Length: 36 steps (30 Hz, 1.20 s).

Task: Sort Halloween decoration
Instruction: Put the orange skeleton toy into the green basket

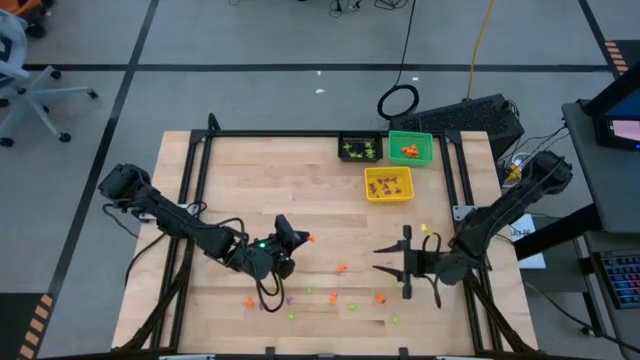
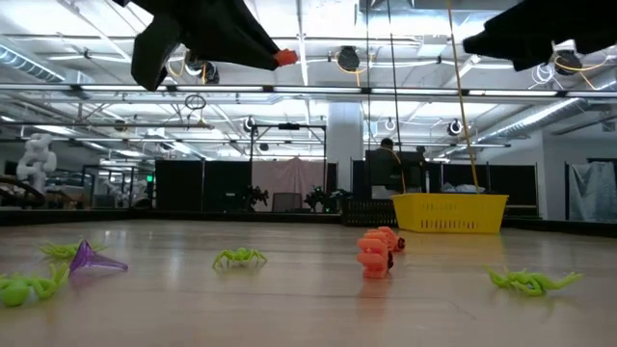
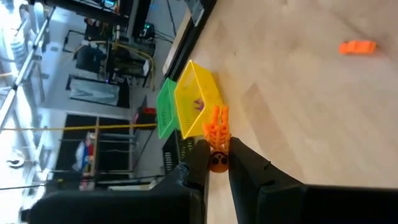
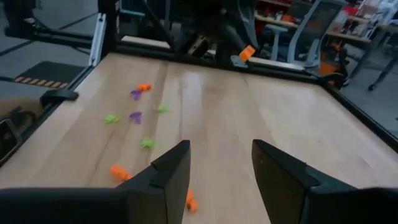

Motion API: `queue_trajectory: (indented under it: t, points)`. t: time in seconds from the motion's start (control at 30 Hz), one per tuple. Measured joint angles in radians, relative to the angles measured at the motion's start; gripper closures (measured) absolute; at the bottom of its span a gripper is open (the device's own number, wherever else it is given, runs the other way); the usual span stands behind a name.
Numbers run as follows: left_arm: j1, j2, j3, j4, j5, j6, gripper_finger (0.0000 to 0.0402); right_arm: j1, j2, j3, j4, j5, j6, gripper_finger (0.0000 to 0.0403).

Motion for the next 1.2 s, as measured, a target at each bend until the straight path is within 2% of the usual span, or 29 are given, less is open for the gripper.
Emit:
queue_trajectory:
  t: [0.33,0.5,0.63,0.83,1.0,1.2]
  points:
    - [0.000,0.000,0.000,0.007,0.282,-0.010,0.0360,-0.053,0.260,0.000,0.370,-0.005,-0.169,0.0245]
    - [0.002,0.000,0.000,0.044,0.334,-0.124,0.0360,-0.058,0.304,0.002,0.453,-0.006,-0.238,0.0245]
    - [0.008,-0.001,0.000,0.061,0.334,-0.174,0.0360,-0.058,0.310,0.057,0.362,-0.032,-0.282,0.0245]
    - [0.025,-0.001,0.000,0.094,0.361,-0.288,0.0360,-0.058,0.350,0.260,0.065,-0.027,-0.380,0.0245]
    - [0.033,-0.001,0.000,0.106,0.388,-0.434,0.0360,-0.057,0.435,0.433,-0.121,0.047,-0.641,0.0245]
    - [0.033,-0.001,0.000,0.104,0.392,-0.573,0.0360,-0.069,0.541,0.561,-0.134,0.083,-0.998,0.0245]
